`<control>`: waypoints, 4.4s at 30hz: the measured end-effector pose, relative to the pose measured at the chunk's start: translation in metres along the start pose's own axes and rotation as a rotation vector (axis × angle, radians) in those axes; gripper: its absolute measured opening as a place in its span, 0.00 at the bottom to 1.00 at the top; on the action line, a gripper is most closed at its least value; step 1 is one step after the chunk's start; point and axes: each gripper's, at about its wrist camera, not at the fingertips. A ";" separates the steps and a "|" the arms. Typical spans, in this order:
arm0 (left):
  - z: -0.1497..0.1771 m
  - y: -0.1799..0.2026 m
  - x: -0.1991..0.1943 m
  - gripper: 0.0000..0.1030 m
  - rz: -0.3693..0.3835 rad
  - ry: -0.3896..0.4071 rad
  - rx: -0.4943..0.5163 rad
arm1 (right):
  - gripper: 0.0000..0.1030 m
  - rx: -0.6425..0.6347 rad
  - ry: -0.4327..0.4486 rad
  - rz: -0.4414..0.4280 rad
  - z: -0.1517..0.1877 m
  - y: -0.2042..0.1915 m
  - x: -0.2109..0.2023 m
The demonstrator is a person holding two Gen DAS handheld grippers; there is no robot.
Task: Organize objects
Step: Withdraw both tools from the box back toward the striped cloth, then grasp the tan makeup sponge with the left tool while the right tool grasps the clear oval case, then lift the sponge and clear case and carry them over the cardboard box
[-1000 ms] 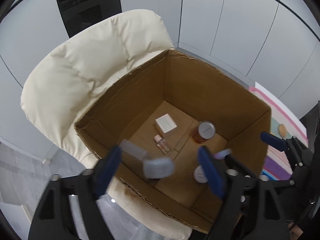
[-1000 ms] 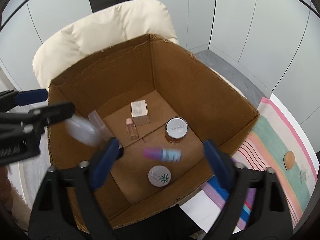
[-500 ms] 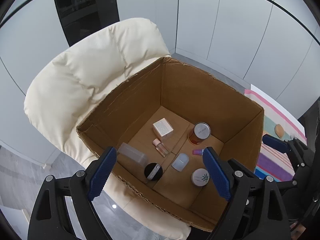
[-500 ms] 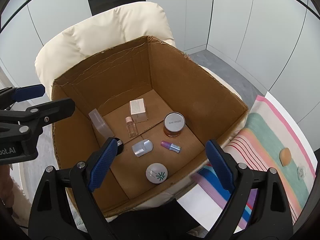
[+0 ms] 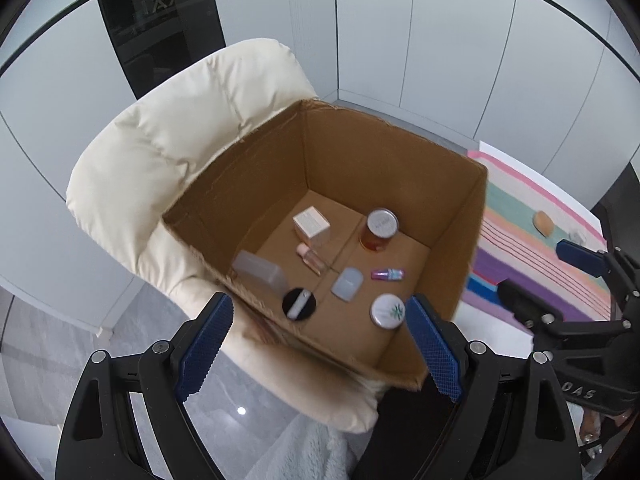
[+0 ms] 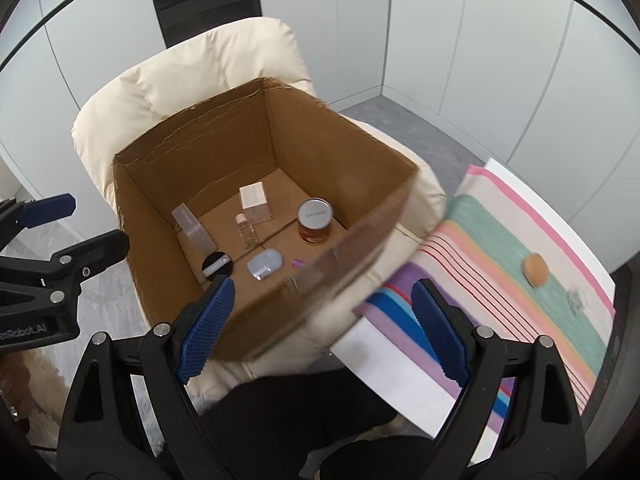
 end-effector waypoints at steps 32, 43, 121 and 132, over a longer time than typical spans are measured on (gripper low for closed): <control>0.060 0.186 -0.004 0.87 0.166 -0.031 0.277 | 0.89 0.394 -0.043 0.244 0.176 0.154 -0.087; 0.085 0.264 0.001 0.87 0.232 -0.093 0.426 | 0.89 0.575 -0.108 0.339 0.261 0.221 -0.102; -0.036 0.486 0.143 0.38 0.270 0.003 0.414 | 0.59 0.606 -0.027 0.459 0.186 0.408 0.013; -0.046 0.462 0.053 0.39 0.302 0.088 0.414 | 0.59 0.570 0.050 0.485 0.161 0.381 -0.072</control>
Point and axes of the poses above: each gripper's, at about its wrist camera, not at the fingertips, and x roughly the way its jaws point, y to its right, z to its underside, and after that the axes turned 13 degrees about -x, right-handed
